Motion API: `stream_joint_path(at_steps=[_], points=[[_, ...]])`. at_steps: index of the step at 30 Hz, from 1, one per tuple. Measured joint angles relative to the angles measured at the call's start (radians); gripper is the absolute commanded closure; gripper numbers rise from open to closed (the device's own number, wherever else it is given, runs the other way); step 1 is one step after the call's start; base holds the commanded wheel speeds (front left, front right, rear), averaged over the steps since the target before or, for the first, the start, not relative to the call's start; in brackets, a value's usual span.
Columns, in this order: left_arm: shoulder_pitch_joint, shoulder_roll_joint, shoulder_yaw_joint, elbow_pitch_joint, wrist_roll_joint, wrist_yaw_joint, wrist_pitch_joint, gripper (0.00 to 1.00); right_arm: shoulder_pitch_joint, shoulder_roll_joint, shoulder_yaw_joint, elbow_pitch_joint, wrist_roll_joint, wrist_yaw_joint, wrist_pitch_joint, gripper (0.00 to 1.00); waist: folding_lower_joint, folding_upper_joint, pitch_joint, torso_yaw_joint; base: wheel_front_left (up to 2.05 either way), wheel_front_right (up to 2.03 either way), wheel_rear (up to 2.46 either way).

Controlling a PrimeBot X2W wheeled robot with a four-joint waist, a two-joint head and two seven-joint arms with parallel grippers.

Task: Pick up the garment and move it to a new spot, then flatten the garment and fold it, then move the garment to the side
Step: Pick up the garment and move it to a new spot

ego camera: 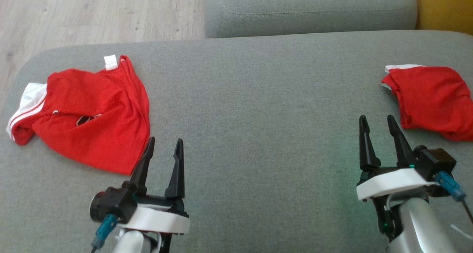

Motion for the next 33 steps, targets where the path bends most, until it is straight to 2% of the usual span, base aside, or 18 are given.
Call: stream_joint_path(at_steps=[6,11,19,27,33], points=[[0.000,0.000,0.001,0.000,0.000,0.004,0.000,0.00,0.001,0.000,0.002,-0.006,-0.012,0.000,0.000,0.00,-0.0001,0.0000,-0.001,0.008,0.00,0.00,0.00],[0.000,0.000,0.008,0.000,0.000,0.010,0.000,0.00,0.001,0.000,0.049,-0.011,-0.024,0.000,0.000,0.00,0.0000,0.0000,0.001,0.042,0.00,0.00,0.00],[0.001,0.000,0.029,0.006,0.000,0.018,0.000,0.00,0.001,0.000,0.137,-0.018,0.005,0.000,-0.002,0.00,0.0000,0.0000,-0.011,0.132,0.00,0.00,0.00],[0.022,0.000,0.051,0.007,0.010,0.019,0.000,0.00,0.002,0.000,0.248,-0.013,0.051,0.000,-0.002,0.00,-0.0001,0.0000,-0.039,0.259,0.00,0.00,0.00],[0.058,0.002,0.080,0.007,0.019,0.023,0.000,0.00,0.010,0.000,0.289,-0.005,0.074,0.000,-0.002,0.00,-0.0001,0.0000,-0.056,0.319,0.00,0.00,0.00]])
